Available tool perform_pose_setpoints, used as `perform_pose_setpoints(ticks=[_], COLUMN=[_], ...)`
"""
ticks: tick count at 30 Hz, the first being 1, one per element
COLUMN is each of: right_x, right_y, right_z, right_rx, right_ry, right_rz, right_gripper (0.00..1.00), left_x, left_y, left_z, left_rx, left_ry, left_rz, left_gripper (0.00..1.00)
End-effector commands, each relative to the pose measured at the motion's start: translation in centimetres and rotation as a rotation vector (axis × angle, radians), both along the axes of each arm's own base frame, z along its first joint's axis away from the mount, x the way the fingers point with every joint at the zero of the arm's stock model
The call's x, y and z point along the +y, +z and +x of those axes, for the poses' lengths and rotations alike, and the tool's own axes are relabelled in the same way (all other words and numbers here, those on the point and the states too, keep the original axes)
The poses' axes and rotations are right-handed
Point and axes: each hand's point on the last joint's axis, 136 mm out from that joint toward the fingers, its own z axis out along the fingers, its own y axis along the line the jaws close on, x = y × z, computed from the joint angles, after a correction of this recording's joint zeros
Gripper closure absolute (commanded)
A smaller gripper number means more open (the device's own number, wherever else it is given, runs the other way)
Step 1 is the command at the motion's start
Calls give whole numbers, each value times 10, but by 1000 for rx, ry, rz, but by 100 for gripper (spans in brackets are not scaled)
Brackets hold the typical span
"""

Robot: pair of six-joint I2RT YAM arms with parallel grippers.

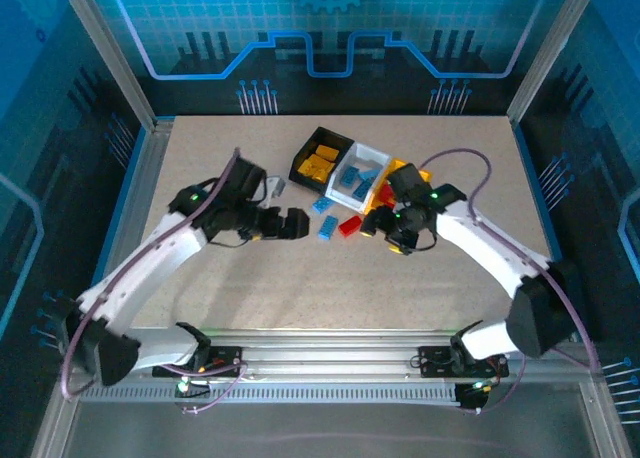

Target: Sort the legos into containers by color

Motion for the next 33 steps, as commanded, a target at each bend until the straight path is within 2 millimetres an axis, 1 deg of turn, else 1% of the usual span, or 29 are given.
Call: perform_pose_setpoints(ticks=[1, 4, 8, 13, 19, 26, 33], right_x=[18, 28, 31, 37, 46, 46, 44], right_y=[-5, -15, -28, -39, -48, -56, -72], right_z=[18, 29, 42, 59, 72, 82, 83], right_rx=[-14, 5, 26, 37, 53, 75, 124], right_ry=[32, 48, 19, -40, -60, -114, -166], right_rz=[-28, -58, -96, -128, -193, -274, -337], right_gripper=[28, 29, 30, 31, 31, 31, 33], left_x=[27, 41, 49, 50, 48, 55, 65], left_y=[-7, -15, -18, -18, -16, -18, -21], left_z=[-23, -40, -51, -53, -50, -60, -68], left_rx=[11, 29, 33, 39, 43, 39, 34], left_ry=[74, 119, 144, 134, 114, 119, 129], left_rz=[29, 25, 12, 17, 27, 39, 69], left_gripper=[1, 1, 1, 1, 1, 1, 1])
